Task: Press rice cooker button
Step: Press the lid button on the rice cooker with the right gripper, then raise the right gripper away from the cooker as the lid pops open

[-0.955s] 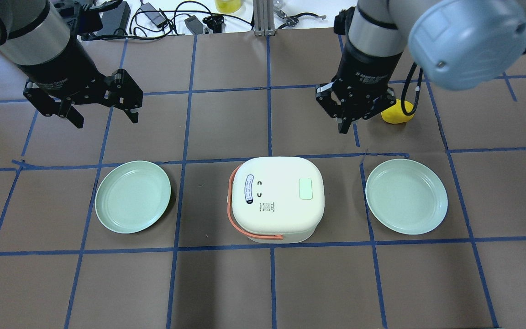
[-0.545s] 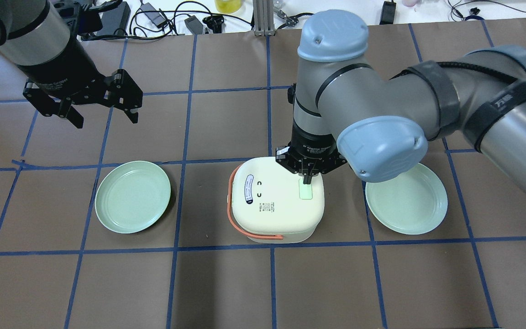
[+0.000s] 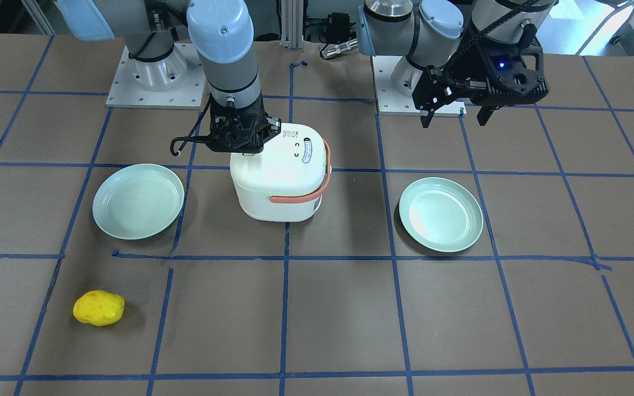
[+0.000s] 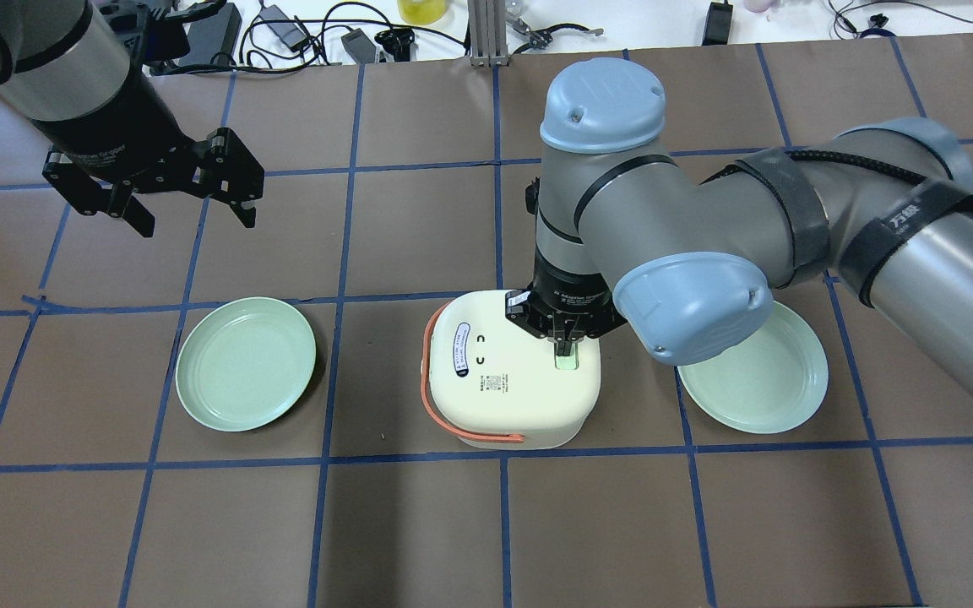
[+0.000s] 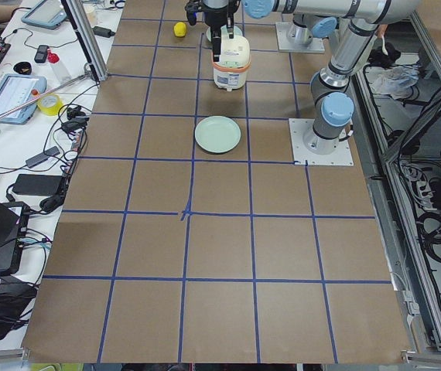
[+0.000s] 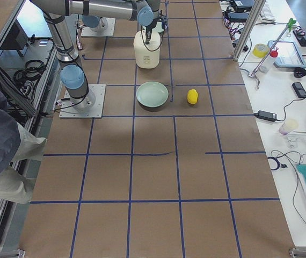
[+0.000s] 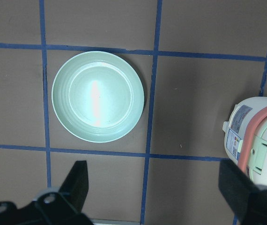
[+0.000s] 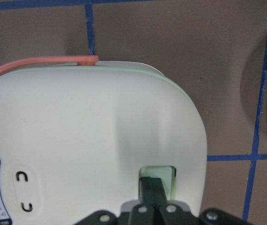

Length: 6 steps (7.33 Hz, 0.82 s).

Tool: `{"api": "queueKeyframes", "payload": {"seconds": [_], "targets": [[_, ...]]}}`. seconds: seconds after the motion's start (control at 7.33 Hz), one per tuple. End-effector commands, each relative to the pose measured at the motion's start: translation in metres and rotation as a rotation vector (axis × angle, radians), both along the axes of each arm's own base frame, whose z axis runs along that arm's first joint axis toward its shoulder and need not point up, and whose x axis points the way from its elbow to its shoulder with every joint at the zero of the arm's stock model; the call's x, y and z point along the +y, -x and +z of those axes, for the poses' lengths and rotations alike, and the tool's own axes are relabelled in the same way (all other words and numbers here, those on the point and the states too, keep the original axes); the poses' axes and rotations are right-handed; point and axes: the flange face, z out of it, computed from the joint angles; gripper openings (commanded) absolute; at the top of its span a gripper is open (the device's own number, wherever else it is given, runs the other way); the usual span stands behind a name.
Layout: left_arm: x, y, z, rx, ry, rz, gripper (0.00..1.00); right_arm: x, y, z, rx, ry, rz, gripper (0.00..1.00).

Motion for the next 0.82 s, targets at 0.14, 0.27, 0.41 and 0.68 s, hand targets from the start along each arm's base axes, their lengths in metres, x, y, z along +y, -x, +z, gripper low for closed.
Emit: {"api": "queueKeyframes", "payload": {"seconds": [0.14,0.27,0.41,0.68], "targets": [[0.0,0.0,0.0,0.0,0.0,-0.001,1.0,-0.028,0.013,0.054,0.059,0.109,0.004,1.0],[0.0,0.0,0.0,0.0,0.0,-0.001,1.0,-0.041,0.022,0.074,0.055,0.139,0.043,1.0],[0.0,0.0,0.0,0.0,0.0,-0.001,1.0,-0.059,0.049,0.092,0.046,0.149,0.027,1.0],[0.0,0.0,0.0,0.0,0.0,-0.001,1.0,-0.083,0.092,0.131,0.038,0.172,0.038,1.0]]}}
